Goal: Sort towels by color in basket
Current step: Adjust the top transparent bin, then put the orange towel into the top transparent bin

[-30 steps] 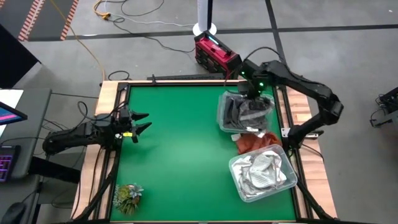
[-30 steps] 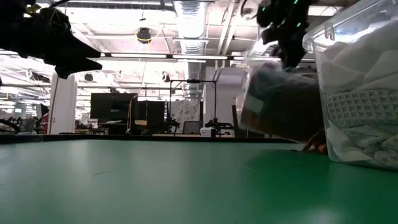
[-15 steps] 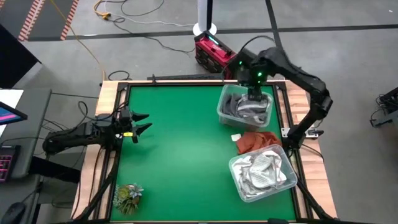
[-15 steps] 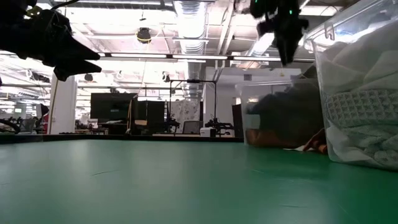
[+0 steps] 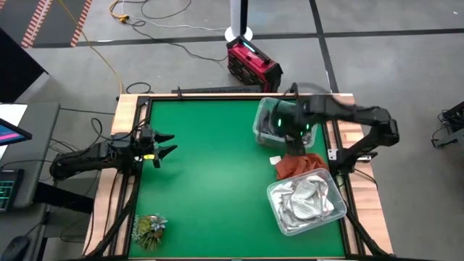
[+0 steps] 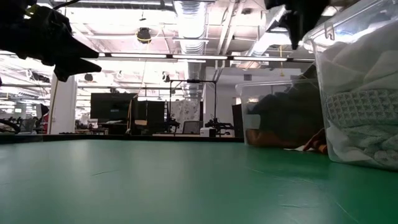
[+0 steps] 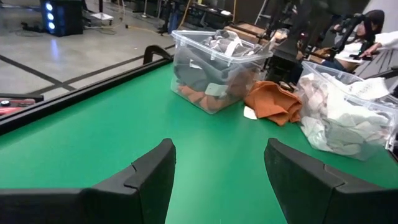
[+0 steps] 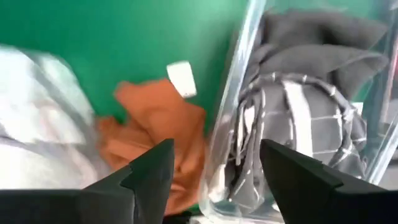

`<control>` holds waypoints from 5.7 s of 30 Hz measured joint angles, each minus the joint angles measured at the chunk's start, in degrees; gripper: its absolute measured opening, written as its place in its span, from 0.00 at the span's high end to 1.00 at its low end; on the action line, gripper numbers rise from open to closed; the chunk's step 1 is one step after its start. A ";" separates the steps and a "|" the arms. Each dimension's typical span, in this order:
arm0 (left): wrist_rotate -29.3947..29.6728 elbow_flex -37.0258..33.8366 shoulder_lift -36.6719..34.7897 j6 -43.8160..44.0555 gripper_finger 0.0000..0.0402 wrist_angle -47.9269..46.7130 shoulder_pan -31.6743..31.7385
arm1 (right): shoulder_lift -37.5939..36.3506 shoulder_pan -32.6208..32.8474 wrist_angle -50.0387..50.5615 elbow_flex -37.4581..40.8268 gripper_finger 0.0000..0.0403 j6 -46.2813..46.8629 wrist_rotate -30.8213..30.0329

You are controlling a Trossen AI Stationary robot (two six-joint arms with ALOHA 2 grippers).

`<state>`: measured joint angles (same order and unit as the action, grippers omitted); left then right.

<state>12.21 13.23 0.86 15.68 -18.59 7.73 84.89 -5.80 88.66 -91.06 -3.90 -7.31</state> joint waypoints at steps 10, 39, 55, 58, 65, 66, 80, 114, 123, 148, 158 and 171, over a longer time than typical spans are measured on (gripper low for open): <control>0.04 0.00 0.00 0.00 0.41 0.09 0.01 | -7.37 15.34 -14.17 13.53 0.38 10.70 -6.68; 0.06 0.00 0.00 0.48 0.41 0.02 0.02 | -13.33 -8.24 -19.70 34.35 0.66 2.18 -1.83; -0.85 -0.02 -0.02 2.75 0.41 0.59 0.02 | -12.97 -1.95 -13.12 30.54 0.50 58.76 13.52; -1.23 -0.02 -0.01 2.27 0.41 0.76 0.02 | -11.77 -2.21 -16.96 30.53 0.41 63.68 13.79; -2.33 -0.02 -0.02 -4.32 0.41 0.55 0.00 | -3.96 -0.84 -17.72 30.50 0.31 72.83 13.30; -2.82 -0.02 -0.02 -5.22 0.41 0.58 0.02 | -2.61 -0.57 -18.01 30.50 0.31 72.94 13.31; -8.99 -4.90 -0.02 -8.37 0.41 7.32 0.00 | 10.86 3.17 -23.26 30.53 0.30 78.04 14.16; -16.00 -4.89 -0.02 -12.07 0.41 6.47 -0.04 | 5.44 4.05 -40.66 22.22 0.93 69.73 9.80; -15.98 -4.90 -0.02 -7.70 0.41 7.48 -0.04 | -9.87 5.39 -47.32 17.38 0.93 57.91 -19.74; -15.83 -4.87 -0.02 -2.34 0.41 9.42 -0.04 | -26.43 -1.22 -56.93 15.25 0.93 5.83 -44.01; -15.83 -4.87 -0.02 -2.34 0.41 8.96 -0.02 | -19.51 -5.05 -43.13 18.09 0.93 22.72 -15.98; -15.87 -4.87 -0.02 0.66 0.41 8.83 -0.03 | -23.18 -4.18 -48.55 14.66 0.94 14.08 2.77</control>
<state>-3.66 8.36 0.84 16.34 -9.76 7.69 61.71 -9.99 40.10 -76.40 10.17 -4.54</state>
